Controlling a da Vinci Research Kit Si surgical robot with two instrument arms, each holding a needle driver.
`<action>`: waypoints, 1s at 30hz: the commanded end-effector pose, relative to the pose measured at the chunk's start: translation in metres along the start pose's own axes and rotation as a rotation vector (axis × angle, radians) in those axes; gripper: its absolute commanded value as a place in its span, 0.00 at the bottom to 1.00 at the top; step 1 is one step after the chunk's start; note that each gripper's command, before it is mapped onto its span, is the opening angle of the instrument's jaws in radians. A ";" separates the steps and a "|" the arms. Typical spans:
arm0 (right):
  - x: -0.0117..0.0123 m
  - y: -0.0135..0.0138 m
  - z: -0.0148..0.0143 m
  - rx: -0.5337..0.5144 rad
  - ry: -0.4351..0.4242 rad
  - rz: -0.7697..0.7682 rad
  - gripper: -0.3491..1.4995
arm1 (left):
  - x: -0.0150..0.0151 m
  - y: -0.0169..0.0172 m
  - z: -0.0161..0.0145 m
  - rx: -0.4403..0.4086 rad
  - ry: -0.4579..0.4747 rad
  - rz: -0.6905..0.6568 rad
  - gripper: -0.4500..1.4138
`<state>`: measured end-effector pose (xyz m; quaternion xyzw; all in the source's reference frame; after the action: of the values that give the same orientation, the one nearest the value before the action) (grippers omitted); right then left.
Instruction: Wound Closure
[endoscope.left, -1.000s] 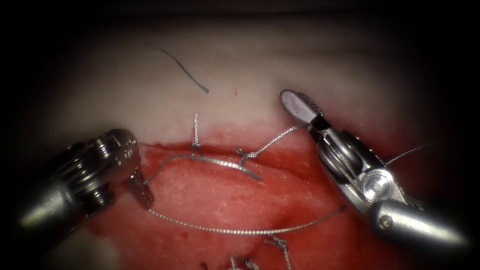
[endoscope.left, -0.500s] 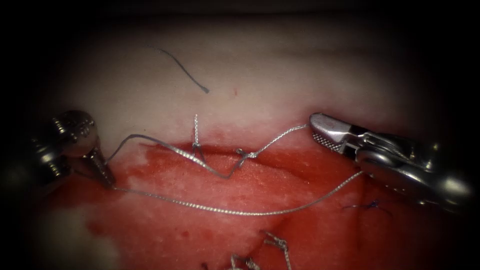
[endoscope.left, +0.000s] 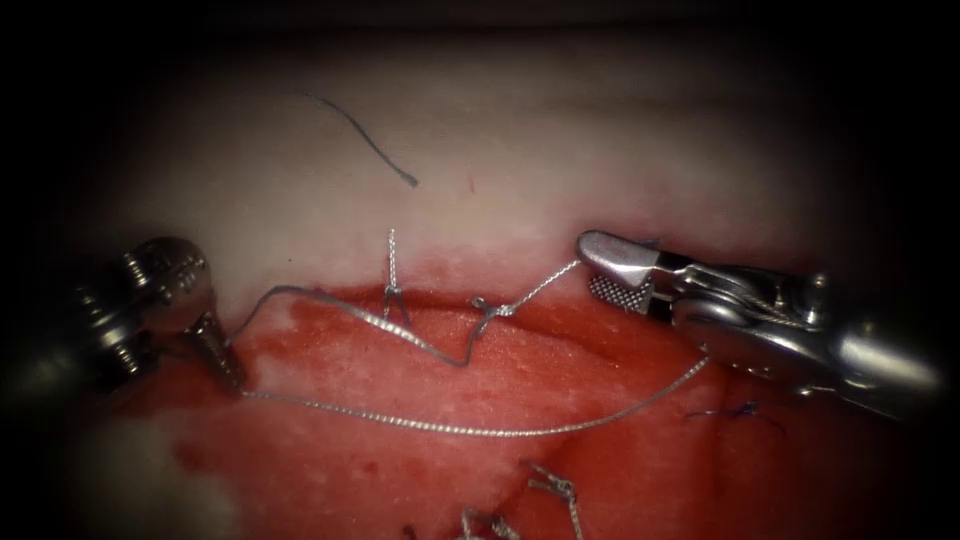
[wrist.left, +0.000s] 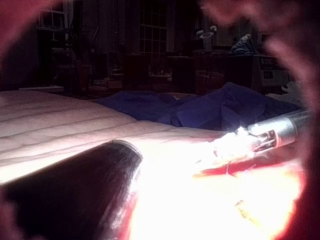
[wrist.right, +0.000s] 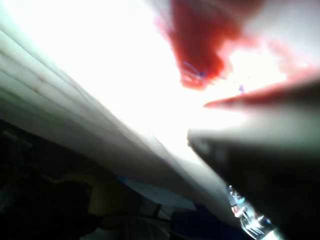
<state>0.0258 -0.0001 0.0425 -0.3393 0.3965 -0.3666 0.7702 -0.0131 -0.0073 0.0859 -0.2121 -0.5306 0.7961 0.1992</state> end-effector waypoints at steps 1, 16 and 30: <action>-0.0005 0.0012 0.0008 -0.011 -0.005 -0.002 0.86 | 0.0010 0.0004 -0.0012 0.006 0.007 0.006 0.00; -0.0032 -0.0008 0.0054 -0.009 -0.136 -0.115 0.00 | -0.0011 0.0018 0.0018 0.133 -0.172 0.056 0.00; -0.0098 -0.0002 0.0143 -0.089 -0.068 -0.265 0.00 | -0.0021 0.0046 0.0064 0.198 -0.295 0.060 0.00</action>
<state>0.0333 0.0098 0.0536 -0.4306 0.3405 -0.4396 0.7109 -0.0145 -0.0169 0.0843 -0.0793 -0.4702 0.8708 0.1196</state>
